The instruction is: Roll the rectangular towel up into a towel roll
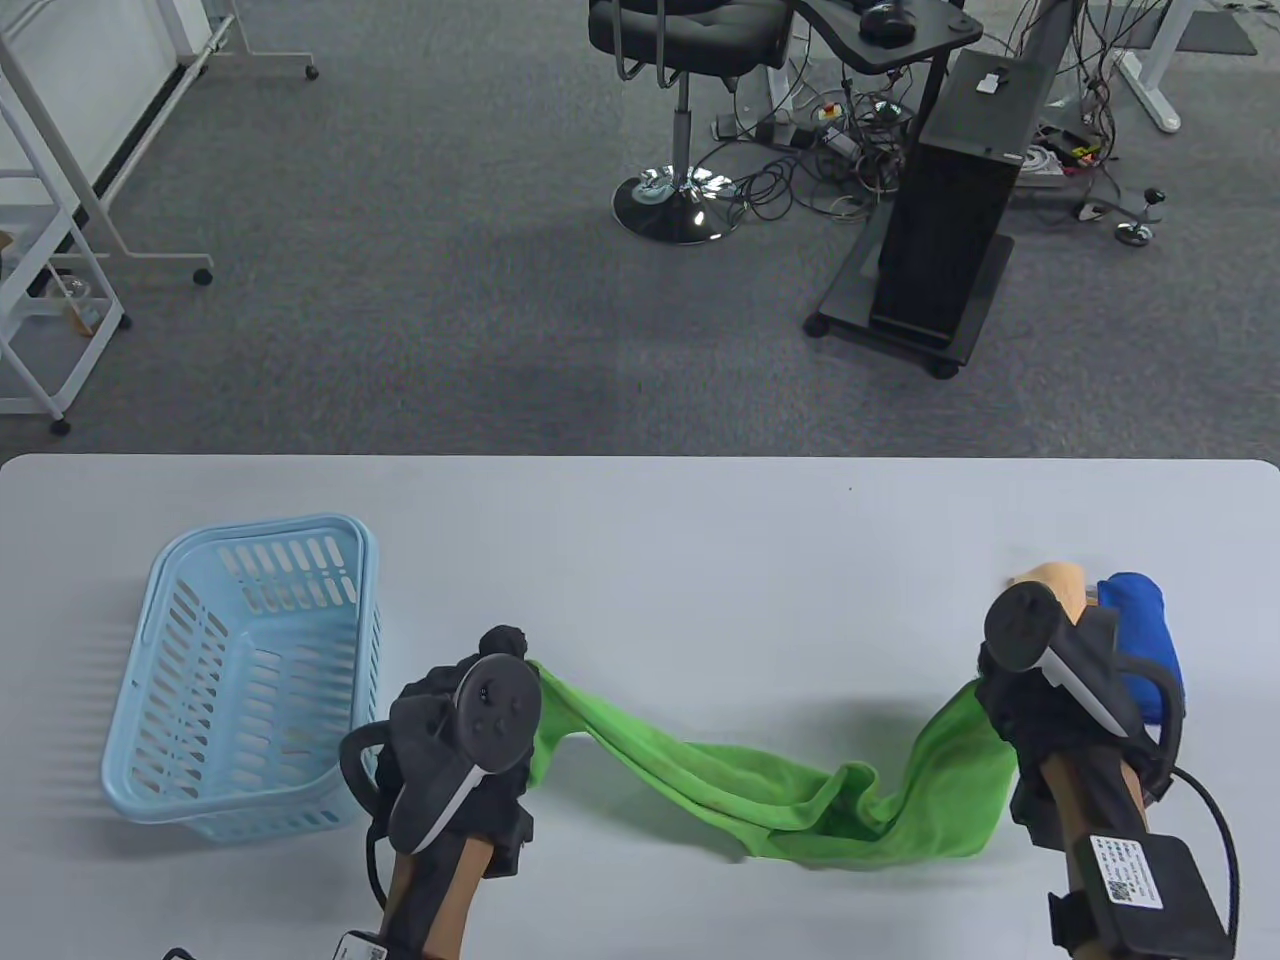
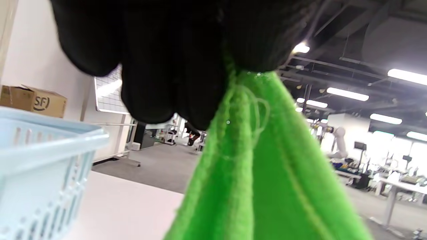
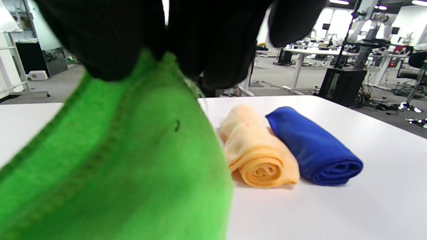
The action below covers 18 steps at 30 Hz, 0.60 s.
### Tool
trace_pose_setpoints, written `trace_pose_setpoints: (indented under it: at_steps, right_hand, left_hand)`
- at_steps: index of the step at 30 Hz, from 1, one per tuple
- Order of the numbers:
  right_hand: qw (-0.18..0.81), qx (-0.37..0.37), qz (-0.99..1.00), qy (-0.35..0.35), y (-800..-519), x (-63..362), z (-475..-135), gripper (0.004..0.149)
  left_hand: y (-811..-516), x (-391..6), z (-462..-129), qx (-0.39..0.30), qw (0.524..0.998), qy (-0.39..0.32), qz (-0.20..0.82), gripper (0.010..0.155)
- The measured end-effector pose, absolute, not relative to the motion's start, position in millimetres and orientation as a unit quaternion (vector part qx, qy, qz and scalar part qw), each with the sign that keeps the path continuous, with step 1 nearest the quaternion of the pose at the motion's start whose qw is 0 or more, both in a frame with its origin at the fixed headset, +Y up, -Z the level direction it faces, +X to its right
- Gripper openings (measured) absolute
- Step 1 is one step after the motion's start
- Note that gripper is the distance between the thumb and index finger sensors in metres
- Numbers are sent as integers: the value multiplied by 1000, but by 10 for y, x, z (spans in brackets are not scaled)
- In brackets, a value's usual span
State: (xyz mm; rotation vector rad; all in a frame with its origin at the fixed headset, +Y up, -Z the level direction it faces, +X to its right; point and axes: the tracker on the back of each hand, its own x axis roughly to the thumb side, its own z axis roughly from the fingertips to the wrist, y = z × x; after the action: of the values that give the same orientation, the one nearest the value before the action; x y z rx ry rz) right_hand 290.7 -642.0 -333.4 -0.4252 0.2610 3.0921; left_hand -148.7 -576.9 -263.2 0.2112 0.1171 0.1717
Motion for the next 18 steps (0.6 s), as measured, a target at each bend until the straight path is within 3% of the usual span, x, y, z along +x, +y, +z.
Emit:
trace_pose_setpoints:
  at_steps: [6,18]
  right_hand:
    - [-72,-119,989,59,-6390,2726,-3399,43]
    - [-48,-140,988,46,-6234,2987,-3458,46]
  left_hand:
    - [-5597,-1593,-2776,62,994,84,-30,42]
    - [-5268,-2473,-2940,48,975,208,56,40]
